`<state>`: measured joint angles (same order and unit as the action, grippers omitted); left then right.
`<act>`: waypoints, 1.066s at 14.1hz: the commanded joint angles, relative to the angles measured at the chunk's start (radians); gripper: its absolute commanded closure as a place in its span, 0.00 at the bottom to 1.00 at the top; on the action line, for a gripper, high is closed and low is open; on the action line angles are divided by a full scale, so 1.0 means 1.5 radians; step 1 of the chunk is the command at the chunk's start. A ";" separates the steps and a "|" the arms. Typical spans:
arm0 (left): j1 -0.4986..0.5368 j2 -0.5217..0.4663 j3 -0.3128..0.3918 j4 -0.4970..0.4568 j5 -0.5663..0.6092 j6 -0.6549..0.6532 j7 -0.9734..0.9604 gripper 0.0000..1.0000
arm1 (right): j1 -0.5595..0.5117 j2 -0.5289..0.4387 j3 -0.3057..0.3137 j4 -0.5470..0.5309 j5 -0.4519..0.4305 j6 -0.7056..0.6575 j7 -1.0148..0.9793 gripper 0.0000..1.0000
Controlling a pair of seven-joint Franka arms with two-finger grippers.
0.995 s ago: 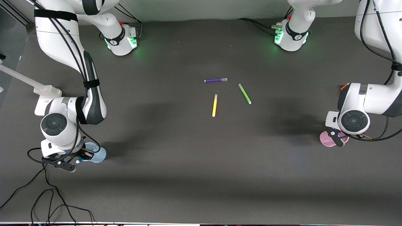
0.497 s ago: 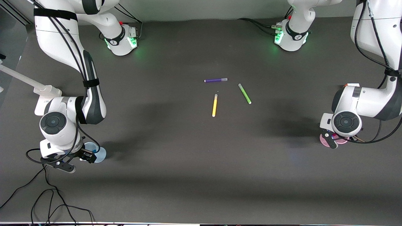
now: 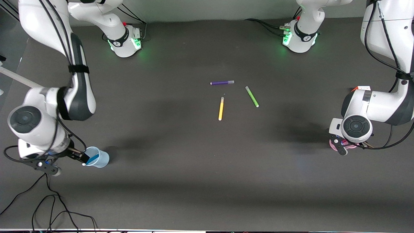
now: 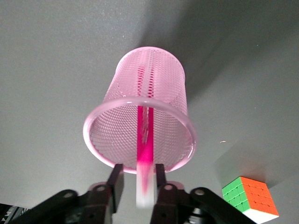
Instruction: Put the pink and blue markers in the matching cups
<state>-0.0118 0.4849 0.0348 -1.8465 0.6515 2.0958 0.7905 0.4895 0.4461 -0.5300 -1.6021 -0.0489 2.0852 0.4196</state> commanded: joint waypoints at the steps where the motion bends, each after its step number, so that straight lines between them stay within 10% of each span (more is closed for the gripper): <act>1: -0.003 0.009 0.003 0.017 0.011 0.000 0.000 0.57 | 0.003 -0.076 0.008 -0.006 0.025 -0.091 -0.088 0.00; 7: -0.009 -0.025 -0.009 0.101 -0.014 -0.092 0.009 0.56 | 0.003 -0.185 0.007 0.048 0.056 -0.342 -0.189 0.00; 12: -0.003 -0.089 -0.034 0.259 -0.248 -0.274 0.006 0.50 | 0.005 -0.227 0.007 0.041 0.057 -0.396 -0.295 0.00; 13: -0.002 -0.089 -0.033 0.301 -0.286 -0.318 0.002 0.45 | 0.005 -0.226 0.007 0.042 0.057 -0.396 -0.292 0.00; 14: 0.001 -0.089 -0.032 0.340 -0.300 -0.358 0.003 0.00 | 0.006 -0.223 0.008 0.047 0.063 -0.396 -0.287 0.00; 15: 0.003 -0.089 -0.033 0.365 -0.315 -0.377 -0.002 0.00 | 0.006 -0.223 0.008 0.048 0.075 -0.396 -0.286 0.00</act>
<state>-0.0157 0.3282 -0.0180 -1.4030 0.2353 1.6065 0.7904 0.4907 0.1186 -0.5170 -1.5303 0.0342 1.5040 0.0121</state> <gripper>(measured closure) 0.454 0.000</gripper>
